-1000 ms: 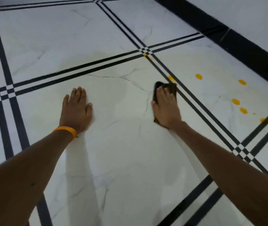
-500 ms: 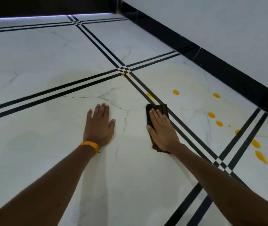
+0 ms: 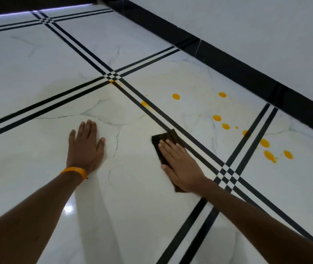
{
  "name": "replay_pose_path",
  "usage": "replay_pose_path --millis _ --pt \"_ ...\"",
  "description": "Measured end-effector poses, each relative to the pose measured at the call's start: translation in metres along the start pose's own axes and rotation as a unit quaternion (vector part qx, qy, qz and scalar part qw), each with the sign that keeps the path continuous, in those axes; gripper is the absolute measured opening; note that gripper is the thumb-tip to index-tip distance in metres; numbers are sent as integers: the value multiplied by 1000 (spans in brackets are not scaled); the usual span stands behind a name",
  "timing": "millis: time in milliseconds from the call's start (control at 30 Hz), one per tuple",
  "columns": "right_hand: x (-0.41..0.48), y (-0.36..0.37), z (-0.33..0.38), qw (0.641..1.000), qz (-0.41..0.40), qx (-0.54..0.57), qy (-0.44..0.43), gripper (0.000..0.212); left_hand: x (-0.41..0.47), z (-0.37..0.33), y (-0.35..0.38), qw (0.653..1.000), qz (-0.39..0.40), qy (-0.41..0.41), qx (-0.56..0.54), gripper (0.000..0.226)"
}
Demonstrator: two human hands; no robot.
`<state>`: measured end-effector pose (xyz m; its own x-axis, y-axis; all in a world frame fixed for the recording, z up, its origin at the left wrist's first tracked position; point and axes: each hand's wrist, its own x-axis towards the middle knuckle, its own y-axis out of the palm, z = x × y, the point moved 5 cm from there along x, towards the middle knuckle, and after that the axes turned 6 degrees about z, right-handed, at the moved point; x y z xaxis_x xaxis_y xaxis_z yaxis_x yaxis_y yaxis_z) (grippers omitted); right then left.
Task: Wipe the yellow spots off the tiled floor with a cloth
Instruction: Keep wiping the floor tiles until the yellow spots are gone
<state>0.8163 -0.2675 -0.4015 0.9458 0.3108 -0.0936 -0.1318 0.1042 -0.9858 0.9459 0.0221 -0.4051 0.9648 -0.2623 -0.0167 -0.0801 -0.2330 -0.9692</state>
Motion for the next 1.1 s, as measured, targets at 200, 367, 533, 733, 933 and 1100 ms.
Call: replay_pose_path --millis 200,367,533,733,933,1100 --pt "-19 -2 -55 947 -61 25 316 76 2 -12 -1 999 -5 8 51 55" --pt "-91 4 -27 999 20 13 30 64 -30 -95 5 990 8 133 36 67" --pt "-146 -2 -119 945 -54 24 323 73 -29 -217 37 980 60 188 -26 66" --pt "-140 -2 -111 971 -33 27 237 71 -16 -240 60 979 50 198 22 68" --pt "-187 -8 -122 970 -26 33 240 68 -19 -248 58 977 65 204 13 67" --pt "-129 -1 -115 915 -72 47 394 77 -21 -238 64 978 63 200 16 67"
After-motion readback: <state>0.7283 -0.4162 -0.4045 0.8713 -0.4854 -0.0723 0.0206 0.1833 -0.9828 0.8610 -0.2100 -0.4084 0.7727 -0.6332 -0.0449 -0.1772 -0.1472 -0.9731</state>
